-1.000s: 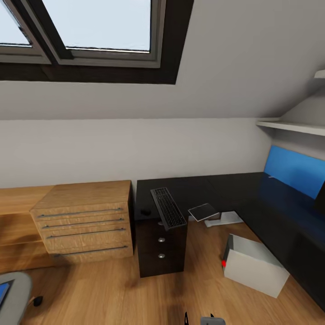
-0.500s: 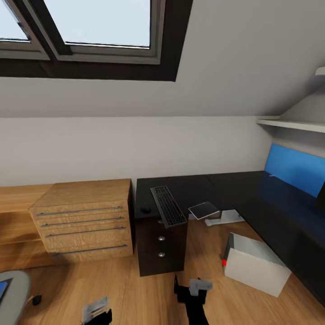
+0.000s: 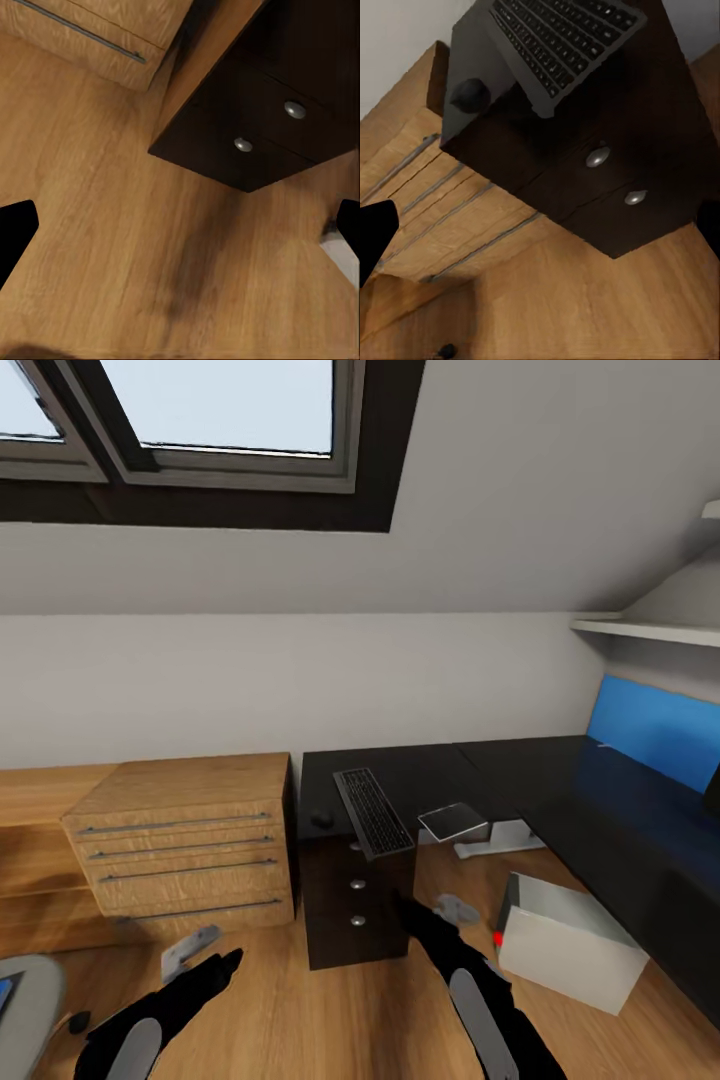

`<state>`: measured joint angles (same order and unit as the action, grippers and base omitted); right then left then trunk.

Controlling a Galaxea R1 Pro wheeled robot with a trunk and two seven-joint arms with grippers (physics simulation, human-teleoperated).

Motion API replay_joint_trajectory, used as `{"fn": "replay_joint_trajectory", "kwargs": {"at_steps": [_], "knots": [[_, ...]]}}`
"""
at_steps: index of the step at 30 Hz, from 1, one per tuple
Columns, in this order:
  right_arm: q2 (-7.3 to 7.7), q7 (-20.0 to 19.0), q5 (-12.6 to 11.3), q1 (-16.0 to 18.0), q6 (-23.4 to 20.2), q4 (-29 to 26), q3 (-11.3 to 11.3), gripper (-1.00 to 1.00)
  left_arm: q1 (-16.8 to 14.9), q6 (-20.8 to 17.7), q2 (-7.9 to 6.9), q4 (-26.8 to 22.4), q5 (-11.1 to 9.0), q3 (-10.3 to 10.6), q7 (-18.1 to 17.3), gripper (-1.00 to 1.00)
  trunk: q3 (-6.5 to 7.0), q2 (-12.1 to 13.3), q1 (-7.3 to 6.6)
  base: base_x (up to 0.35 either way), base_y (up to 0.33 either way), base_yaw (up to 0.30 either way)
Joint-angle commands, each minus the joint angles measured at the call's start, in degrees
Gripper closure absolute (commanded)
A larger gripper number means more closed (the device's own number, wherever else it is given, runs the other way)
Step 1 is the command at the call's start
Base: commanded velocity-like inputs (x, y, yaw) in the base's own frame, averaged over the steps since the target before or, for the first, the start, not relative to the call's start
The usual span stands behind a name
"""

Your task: In the bedroom, organize the workspace by keeping the computer under the desk, ensuring the monitor is on the desk, placing the keyboard on the desk next to the monitor, placing the mouse on the desk next to the keyboard, moving the folder from the swivel chair onto the desk next to the mouse, stacking the notebook on top of the folder with the pen on top of the notebook, and positioning the swivel chair next to the desk.

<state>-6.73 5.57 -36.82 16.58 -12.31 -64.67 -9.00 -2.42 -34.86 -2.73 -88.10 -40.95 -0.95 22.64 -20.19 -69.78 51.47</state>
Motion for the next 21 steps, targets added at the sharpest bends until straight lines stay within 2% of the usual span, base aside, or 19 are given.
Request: {"fn": "replay_joint_trajectory", "kwargs": {"at_steps": [1,2,5,8,10,11,13,14,19,21], "knots": [[0.36,0.2,-2.4,0.0,-1.5,-0.6,1.2,-1.00,0.0,-0.9,0.01,-0.4,-1.8,-0.4,0.5,-1.00,-0.26,-0.5,0.23,0.000,0.000,0.000],[1.14,-0.1,-5.9,0.0,-3.9,-1.3,3.6,-1.00,0.0,-1.9,0.02,-0.3,-3.9,-1.1,0.6,-1.00,-0.44,-0.9,0.45,0.000,0.000,0.000],[2.73,-0.6,-10.8,0.0,-7.2,-1.2,6.3,-1.00,0.0,-2.9,0.06,1.7,-6.3,-1.7,0.5,-1.00,-0.98,-2.1,1.11,0.000,0.000,0.000],[4.29,-1.2,-13.1,0.0,-8.6,0.6,7.8,-1.00,0.0,-3.3,0.13,3.9,-7.2,-1.4,0.4,-1.00,-1.52,-3.3,1.77,0.000,0.000,0.000],[5.60,-3.7,-14.1,0.0,-9.2,1.7,8.8,-1.00,0.0,-3.5,0.17,4.0,-6.4,2.9,0.4,-1.00,-1.87,-4.1,2.21,0.000,0.000,0.000],[6.19,-7.1,-14.4,0.0,-9.6,2.1,9.1,-1.00,0.0,-2.6,0.09,3.7,-5.8,7.5,0.6,-1.00,-2.05,-4.5,2.43,0.000,0.000,0.000],[6.74,-10.1,-14.5,0.0,-9.8,2.2,9.3,-1.00,0.0,-0.5,-0.04,3.2,-5.3,10.2,0.7,-1.00,-2.41,-5.3,2.87,0.000,0.000,0.000],[7.39,-12.2,-14.7,0.0,-10.0,2.5,9.4,-1.00,0.0,2.5,-0.81,1.3,-5.0,11.9,0.7,-1.00,-2.59,-5.7,3.09,0.000,0.000,0.000],[7.81,-13.7,-14.9,0.0,-10.2,2.7,9.5,-1.00,0.0,4.6,-2.98,-1.8,-4.9,12.9,0.8,-1.00,-3.49,-7.7,4.18,0.000,0.000,0.000],[7.84,-13.7,-14.9,0.0,-10.3,2.7,9.6,-1.00,0.0,4.7,-3.15,-2.0,-4.9,12.9,0.8,-1.00,-3.85,-8.5,4.62,0.000,0.000,0.000]]}}
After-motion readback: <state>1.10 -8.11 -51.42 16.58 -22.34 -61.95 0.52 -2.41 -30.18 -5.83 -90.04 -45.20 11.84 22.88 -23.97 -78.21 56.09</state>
